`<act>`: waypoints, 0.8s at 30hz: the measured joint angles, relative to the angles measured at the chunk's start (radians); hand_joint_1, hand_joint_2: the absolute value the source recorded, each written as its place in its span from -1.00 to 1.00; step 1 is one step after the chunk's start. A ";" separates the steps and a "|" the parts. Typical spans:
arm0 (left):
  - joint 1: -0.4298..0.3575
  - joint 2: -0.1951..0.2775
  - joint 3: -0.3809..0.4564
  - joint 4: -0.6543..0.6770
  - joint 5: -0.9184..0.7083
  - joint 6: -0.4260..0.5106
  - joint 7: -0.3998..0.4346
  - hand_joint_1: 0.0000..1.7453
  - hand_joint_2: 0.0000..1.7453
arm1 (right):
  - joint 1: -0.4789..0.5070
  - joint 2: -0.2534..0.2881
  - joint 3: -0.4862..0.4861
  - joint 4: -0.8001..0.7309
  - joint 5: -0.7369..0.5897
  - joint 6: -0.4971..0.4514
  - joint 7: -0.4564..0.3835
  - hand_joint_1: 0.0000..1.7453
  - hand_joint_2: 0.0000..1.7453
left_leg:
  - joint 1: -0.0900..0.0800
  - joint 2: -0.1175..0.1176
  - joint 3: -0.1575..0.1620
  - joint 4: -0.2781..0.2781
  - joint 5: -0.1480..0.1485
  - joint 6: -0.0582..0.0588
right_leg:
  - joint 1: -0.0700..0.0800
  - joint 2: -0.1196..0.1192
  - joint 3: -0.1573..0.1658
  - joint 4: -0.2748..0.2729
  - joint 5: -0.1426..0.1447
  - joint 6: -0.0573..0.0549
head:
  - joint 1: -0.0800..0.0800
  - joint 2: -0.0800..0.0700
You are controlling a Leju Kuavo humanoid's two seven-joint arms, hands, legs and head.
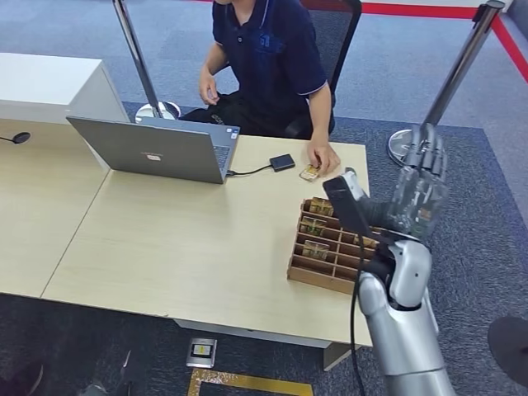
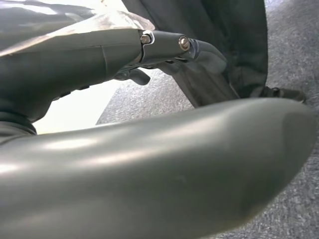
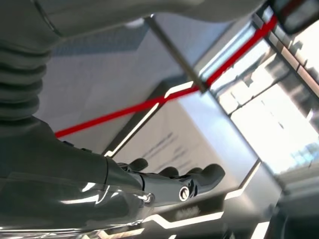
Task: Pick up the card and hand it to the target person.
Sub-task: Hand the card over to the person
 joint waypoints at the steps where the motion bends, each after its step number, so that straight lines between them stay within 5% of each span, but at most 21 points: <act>1: 0.001 0.000 0.000 0.000 0.000 0.000 0.000 -1.00 -1.00 | 0.056 -0.004 -0.034 -0.072 0.035 -0.037 0.011 -1.00 -1.00 | 0.000 -0.001 0.000 0.000 0.000 0.000 | 0.000 0.000 0.000 0.000 0.000 0.000 | 0.000 0.000; 5: 0.003 -0.001 0.001 0.000 0.000 0.000 0.001 -1.00 -1.00 | 0.253 0.002 -0.200 -0.335 0.021 -0.109 -0.039 -1.00 -1.00 | 0.000 -0.001 -0.001 0.000 -0.001 0.000 | 0.000 0.000 -0.001 0.000 0.000 0.000 | 0.000 0.000; 12: 0.002 -0.002 0.001 0.000 -0.013 -0.003 -0.006 -1.00 -1.00 | 0.421 0.121 -0.625 -0.583 -0.389 -0.114 -0.414 -1.00 -1.00 | 0.000 0.000 0.000 0.000 -0.001 0.000 | 0.000 0.000 0.000 0.000 0.000 0.000 | 0.000 0.000; 16: 0.001 -0.005 0.002 0.000 -0.009 -0.002 -0.010 -1.00 -1.00 | 0.443 0.133 -0.831 -0.530 -0.597 -0.113 -0.505 -1.00 -1.00 | 0.000 0.000 0.001 0.000 -0.001 0.001 | 0.000 0.000 0.001 -0.001 0.000 0.000 | 0.000 0.000; 21: -0.002 -0.008 0.006 0.000 0.011 -0.008 -0.025 -1.00 -1.00 | 0.376 0.082 -1.119 -0.201 -0.621 -0.112 -0.567 -1.00 -1.00 | 0.000 0.000 0.001 0.000 -0.001 0.001 | -0.001 0.000 0.002 -0.002 0.001 0.002 | 0.000 0.000; 24: -0.001 -0.009 0.010 0.000 0.019 -0.014 -0.035 -1.00 0.50 | 0.333 0.034 -1.285 0.027 -0.585 -0.111 -0.573 -1.00 -1.00 | -0.001 0.000 0.001 0.000 0.000 0.002 | -0.001 0.000 0.003 -0.002 0.001 0.002 | 0.000 0.000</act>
